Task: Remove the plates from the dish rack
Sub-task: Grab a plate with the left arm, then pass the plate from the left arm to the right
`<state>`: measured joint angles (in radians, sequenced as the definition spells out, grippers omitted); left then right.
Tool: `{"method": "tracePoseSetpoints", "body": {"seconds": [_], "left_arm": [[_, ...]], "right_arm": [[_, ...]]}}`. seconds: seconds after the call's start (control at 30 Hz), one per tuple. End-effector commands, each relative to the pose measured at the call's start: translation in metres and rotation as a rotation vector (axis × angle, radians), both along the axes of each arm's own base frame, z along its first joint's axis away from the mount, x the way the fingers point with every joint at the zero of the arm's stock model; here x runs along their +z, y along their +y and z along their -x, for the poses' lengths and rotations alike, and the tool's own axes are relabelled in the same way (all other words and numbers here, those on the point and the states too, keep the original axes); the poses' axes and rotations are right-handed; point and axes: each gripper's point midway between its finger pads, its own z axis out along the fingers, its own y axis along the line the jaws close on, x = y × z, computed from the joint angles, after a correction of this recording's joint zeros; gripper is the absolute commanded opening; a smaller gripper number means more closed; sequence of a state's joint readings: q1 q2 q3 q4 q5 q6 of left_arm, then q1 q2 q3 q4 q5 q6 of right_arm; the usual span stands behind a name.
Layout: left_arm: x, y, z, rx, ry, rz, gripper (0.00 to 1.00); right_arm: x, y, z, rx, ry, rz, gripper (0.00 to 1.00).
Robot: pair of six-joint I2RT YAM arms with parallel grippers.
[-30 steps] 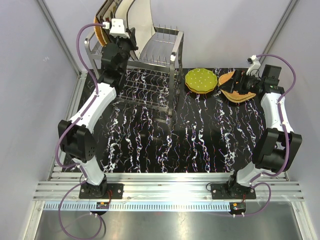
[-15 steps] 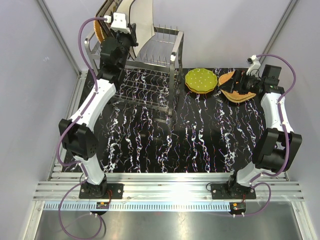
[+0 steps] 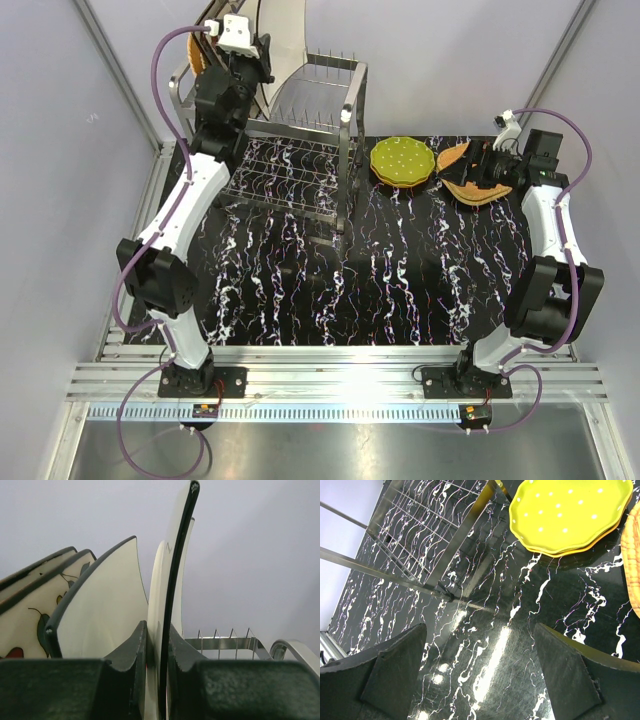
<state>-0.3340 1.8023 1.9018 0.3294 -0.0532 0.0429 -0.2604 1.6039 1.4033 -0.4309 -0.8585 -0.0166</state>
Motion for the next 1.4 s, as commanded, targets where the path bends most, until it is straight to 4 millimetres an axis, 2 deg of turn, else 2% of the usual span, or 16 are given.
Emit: {"method": "tracePoseSetpoints", "body": {"seconds": [0.0,0.73,1.37], "left_arm": [[0.143,0.019,0.083,-0.041,-0.442,0.128,0.00],[0.156,0.026,0.094,-0.002,-0.473,0.094,0.00],[0.176,0.031,0.117,-0.042,-0.520,0.174,0.00]], "right_arm": [[0.023,0.004,0.002,0.022,-0.075,-0.004,0.95],[0.023,0.004,0.002,0.022,-0.076,-0.003,0.95],[0.023,0.005,0.003,0.023,-0.076,-0.004,0.96]]}}
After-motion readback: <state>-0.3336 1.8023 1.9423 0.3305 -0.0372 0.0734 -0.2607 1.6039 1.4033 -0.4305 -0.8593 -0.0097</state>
